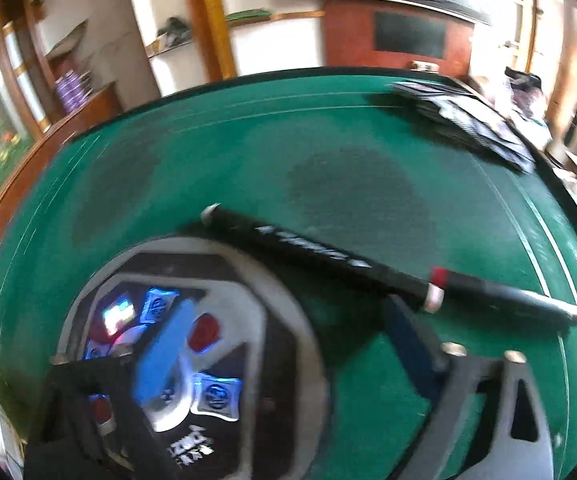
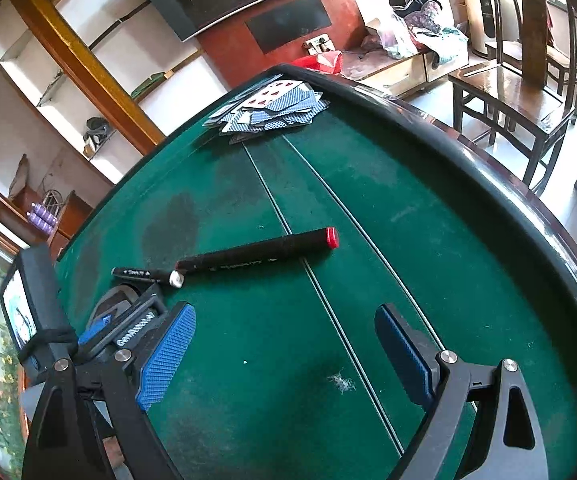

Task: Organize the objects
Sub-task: 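Lower the left gripper onto the plain black marker and close it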

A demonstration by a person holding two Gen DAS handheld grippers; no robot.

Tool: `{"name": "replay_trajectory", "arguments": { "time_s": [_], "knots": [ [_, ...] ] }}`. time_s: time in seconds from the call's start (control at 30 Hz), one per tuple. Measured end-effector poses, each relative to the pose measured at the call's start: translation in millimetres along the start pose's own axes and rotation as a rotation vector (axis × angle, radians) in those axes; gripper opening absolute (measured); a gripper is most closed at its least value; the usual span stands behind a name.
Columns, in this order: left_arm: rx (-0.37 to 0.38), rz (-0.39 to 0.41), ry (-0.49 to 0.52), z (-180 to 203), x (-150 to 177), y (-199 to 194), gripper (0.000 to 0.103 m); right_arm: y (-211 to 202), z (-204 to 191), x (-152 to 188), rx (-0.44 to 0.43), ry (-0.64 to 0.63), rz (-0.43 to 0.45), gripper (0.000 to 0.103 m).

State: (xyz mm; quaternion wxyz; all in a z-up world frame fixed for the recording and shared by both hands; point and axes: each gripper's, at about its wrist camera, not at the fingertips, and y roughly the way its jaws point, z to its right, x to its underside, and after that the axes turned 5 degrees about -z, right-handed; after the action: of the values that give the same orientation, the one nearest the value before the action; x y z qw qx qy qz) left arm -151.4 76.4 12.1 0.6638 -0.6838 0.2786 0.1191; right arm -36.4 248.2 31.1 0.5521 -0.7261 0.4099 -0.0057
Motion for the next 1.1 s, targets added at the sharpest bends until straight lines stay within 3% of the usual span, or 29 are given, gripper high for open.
{"name": "replay_trajectory", "arguments": {
  "time_s": [0.03, 0.1, 0.17, 0.27, 0.3, 0.33, 0.37, 0.5, 0.67, 0.8, 0.83, 0.87, 0.9, 1.0, 1.1],
  "knots": [
    [0.048, -0.008, 0.003, -1.7, 0.8, -1.2, 0.063, 0.5, 0.5, -0.2, 0.002, 0.001, 0.001, 0.094],
    [0.058, -0.012, 0.009, -5.7, 0.6, -4.1, 0.031, 1.3, 2.8, -0.5, 0.004, 0.007, 0.0, 0.094],
    [0.095, -0.03, 0.01, -13.5, 3.8, -8.5, 0.026, 2.0, 5.8, -0.7, 0.001, 0.017, -0.005, 0.094],
    [0.209, -0.02, -0.018, -31.1, 11.1, -28.4, 0.03, 0.7, 9.8, -0.7, -0.012, 0.042, -0.008, 0.094],
    [0.205, 0.004, -0.018, -34.3, 9.0, -35.2, 0.048, 0.0, 10.5, -0.3, -0.014, 0.048, -0.008, 0.094],
    [0.191, 0.027, -0.031, -37.1, 5.7, -40.9, 0.06, -0.8, 10.6, -0.1, -0.014, 0.05, -0.006, 0.094],
    [0.167, 0.047, -0.07, -42.3, -0.2, -44.9, 0.079, -1.3, 10.1, 0.1, -0.013, 0.049, -0.003, 0.094],
    [0.03, 0.082, -0.213, -49.5, -17.5, -42.5, 0.091, -3.1, 7.7, 0.5, -0.014, 0.036, 0.005, 0.094],
    [-0.13, 0.007, -0.187, -22.2, -26.4, -11.7, 0.093, -3.9, 10.0, -2.1, -0.007, 0.04, 0.016, 0.094],
    [-0.31, 0.035, -0.114, 4.6, -31.0, 1.2, 0.097, -3.2, 7.9, -2.3, -0.01, 0.032, 0.017, 0.094],
    [-0.322, 0.041, -0.088, 10.0, -32.9, 3.3, 0.097, -3.2, 6.6, -2.0, -0.007, 0.027, 0.019, 0.094],
    [-0.306, 0.035, -0.058, 13.1, -33.5, 4.7, 0.097, -3.6, 5.3, -1.7, 0.001, 0.02, 0.024, 0.094],
    [-0.259, -0.006, -0.018, 15.7, -31.9, 10.9, 0.089, -4.0, 4.6, -1.7, 0.006, 0.015, 0.028, 0.094],
    [-0.153, -0.008, 0.011, -1.6, -21.8, 6.7, 0.069, -1.8, 5.0, -1.0, 0.009, 0.019, 0.023, 0.094],
    [-0.086, -0.043, 0.015, -19.6, -11.1, 0.2, 0.061, 2.6, 6.5, -1.2, 0.007, 0.025, 0.002, 0.094]
  ]
}}
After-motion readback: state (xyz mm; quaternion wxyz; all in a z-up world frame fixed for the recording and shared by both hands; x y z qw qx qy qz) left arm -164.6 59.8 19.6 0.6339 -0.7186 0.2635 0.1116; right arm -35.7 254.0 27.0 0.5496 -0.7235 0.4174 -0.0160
